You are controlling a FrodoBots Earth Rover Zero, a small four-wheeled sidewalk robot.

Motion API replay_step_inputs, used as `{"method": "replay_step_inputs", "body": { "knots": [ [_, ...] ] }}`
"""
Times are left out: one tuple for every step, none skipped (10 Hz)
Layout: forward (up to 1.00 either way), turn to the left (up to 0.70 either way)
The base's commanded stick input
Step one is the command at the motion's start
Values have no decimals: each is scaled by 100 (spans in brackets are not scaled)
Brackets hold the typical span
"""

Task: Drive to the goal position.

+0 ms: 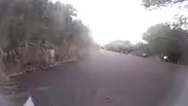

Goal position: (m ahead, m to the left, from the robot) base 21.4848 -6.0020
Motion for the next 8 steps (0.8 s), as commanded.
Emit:
{"method": "replay_step_inputs", "body": {
  "knots": [
    [70, 0],
    [70, 0],
    [70, 0],
    [70, 0],
    [70, 0],
    [70, 0],
    [70, 0],
    [70, 0]
  ]
}}
